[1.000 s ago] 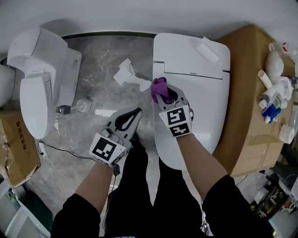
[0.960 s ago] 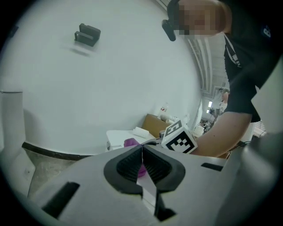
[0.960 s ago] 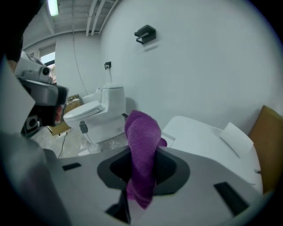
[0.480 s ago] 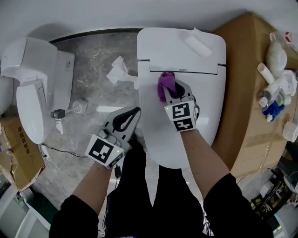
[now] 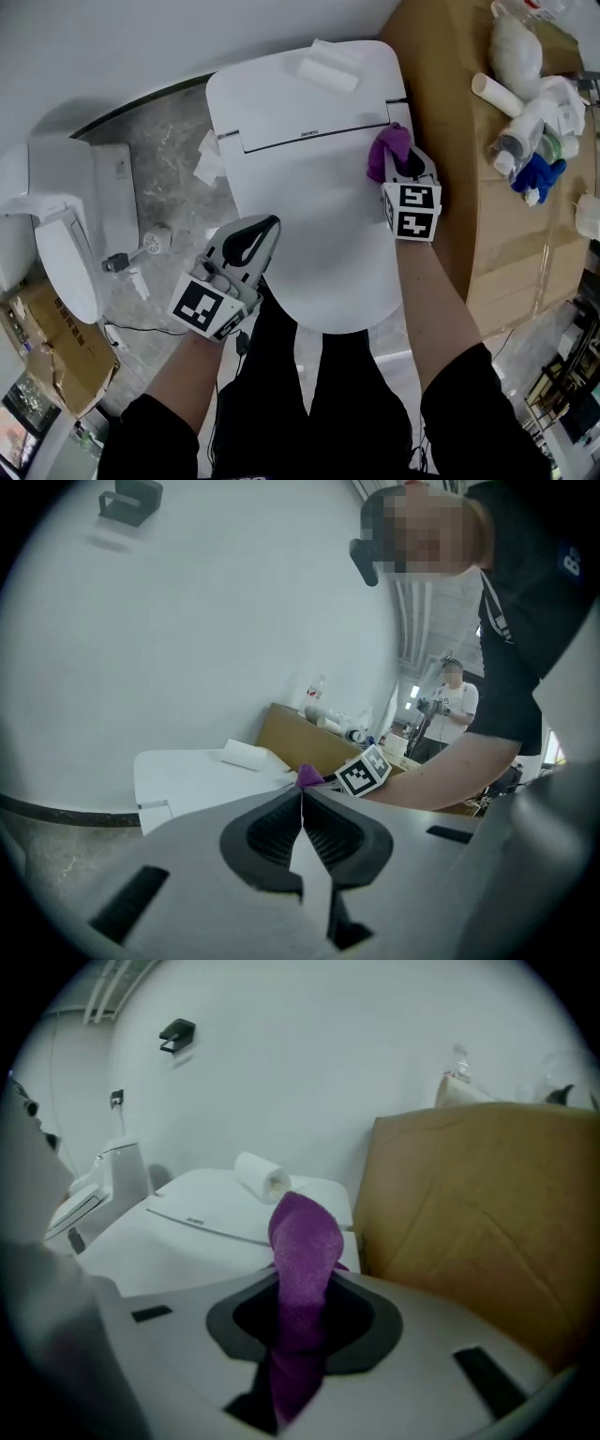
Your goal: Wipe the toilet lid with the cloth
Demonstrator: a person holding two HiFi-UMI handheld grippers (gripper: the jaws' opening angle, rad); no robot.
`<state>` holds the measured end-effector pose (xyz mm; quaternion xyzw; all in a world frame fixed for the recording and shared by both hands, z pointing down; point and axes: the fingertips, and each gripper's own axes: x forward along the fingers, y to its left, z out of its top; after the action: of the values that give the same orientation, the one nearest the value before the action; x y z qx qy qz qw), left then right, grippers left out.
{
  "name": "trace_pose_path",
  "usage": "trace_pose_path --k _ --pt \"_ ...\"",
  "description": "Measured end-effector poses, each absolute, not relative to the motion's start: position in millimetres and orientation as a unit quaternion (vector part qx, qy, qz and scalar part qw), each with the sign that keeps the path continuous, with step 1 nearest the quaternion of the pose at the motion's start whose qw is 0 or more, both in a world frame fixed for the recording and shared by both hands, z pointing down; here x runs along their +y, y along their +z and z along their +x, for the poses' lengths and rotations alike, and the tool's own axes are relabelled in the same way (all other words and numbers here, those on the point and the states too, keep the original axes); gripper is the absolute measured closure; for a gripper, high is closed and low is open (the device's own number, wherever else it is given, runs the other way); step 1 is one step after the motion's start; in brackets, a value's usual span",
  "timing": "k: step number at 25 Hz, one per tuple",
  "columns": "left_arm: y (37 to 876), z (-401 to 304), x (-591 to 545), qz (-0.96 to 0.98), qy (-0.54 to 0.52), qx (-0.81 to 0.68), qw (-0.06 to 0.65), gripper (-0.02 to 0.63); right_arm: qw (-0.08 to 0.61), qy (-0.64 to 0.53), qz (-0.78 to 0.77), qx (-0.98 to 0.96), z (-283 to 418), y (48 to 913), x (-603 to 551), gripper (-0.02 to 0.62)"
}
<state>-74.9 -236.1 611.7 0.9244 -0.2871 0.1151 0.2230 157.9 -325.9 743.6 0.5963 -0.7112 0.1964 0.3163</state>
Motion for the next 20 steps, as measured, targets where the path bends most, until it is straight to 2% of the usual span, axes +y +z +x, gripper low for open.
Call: trace_pose_path --k 5,10,16,20 --pt "598.0 -76.6 -228.5 0.926 0.109 -0.285 0.222 0.588 0.293 0.200 0.609 -0.709 149.9 732.7 -317.2 0.500" --pt "591.7 -113.9 -216.9 0.914 0.108 -0.315 0.232 0.588 0.273 0.188 0.521 -0.787 26.0 715.7 -289.9 0.500" --pt "590.5 -171.6 -197.2 0.896 0.115 -0.363 0.229 0.588 0.302 0.156 0.400 -0.851 -119.5 718.2 -242.1 0.500" --pt "594.6 -171.8 -184.2 0.893 0.120 -0.365 0.233 0.588 0.309 0.172 0.407 -0.842 -113.4 732.9 -233.0 0.500"
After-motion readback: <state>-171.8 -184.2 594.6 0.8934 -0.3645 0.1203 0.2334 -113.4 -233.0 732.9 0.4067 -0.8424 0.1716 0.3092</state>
